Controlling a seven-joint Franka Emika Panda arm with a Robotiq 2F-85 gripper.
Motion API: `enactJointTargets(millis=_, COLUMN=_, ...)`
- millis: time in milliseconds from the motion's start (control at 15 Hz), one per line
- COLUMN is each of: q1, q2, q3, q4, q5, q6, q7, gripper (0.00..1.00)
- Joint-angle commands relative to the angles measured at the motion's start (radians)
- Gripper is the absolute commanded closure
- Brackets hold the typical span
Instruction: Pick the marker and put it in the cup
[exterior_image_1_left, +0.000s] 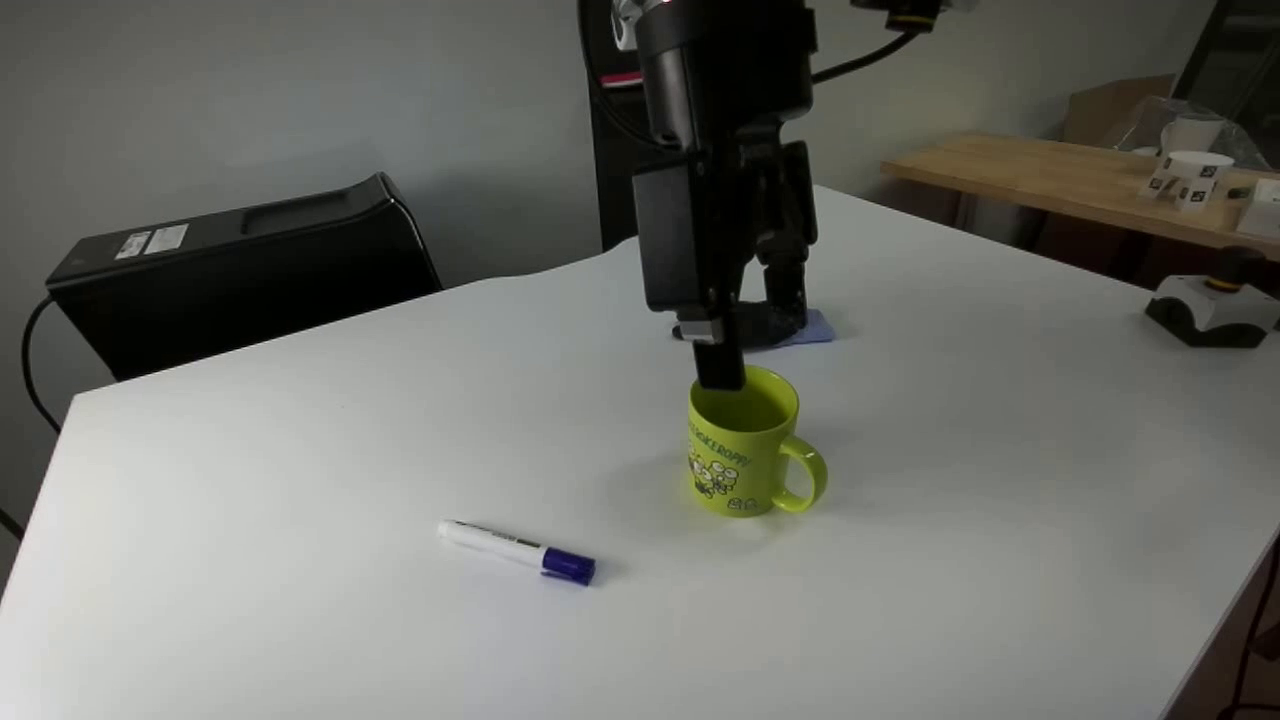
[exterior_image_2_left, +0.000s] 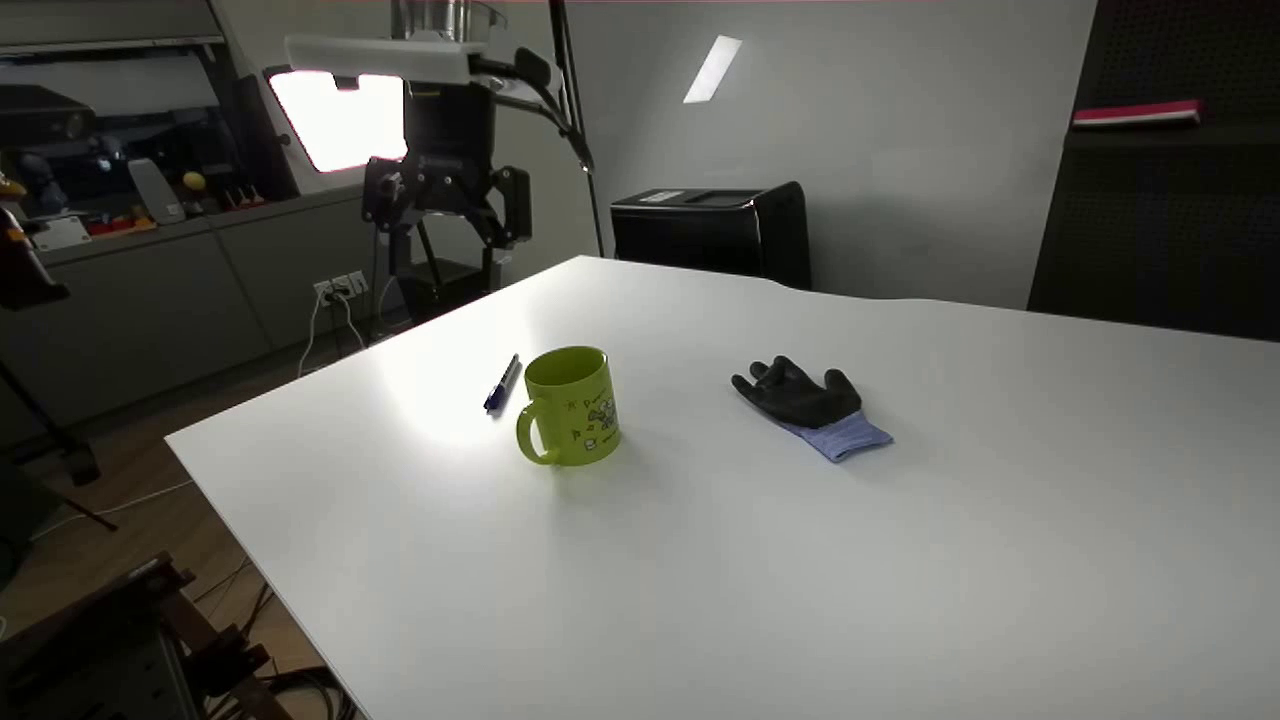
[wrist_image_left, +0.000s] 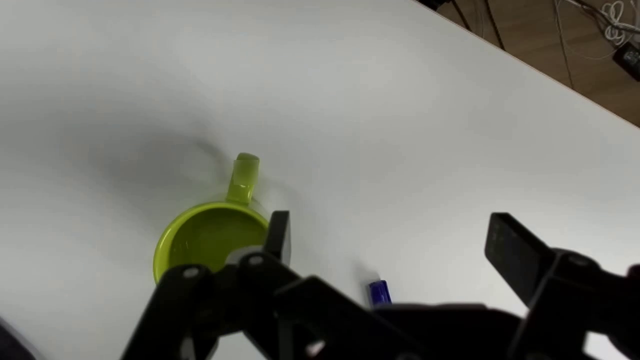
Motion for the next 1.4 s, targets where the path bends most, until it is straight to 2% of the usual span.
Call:
enactJointTargets(millis=0, q1=-0.003, q2=0.001, q3=0.003, q4=0.002, q5=-0.001, q6=-0.002, q7=0.001, gripper=0.0)
enactJointTargets(millis=467, q1=-0.003, q2=0.001, q3=0.003, q4=0.002, q5=-0.001, q6=-0.002, q7=0.001, gripper=0.0)
enactJointTargets(millis=867, q1=0.013, q2=0.107, q3=0.013, q4=0.082, q5=-0.08, q6=0.005, q7=-0.049, gripper=0.0)
enactJointTargets(millis=1333, q1=0.069, q2=0.261, q3=0.046, q4=0.14, q5=-0.097, q6=0.204, q7=-0.005, gripper=0.0)
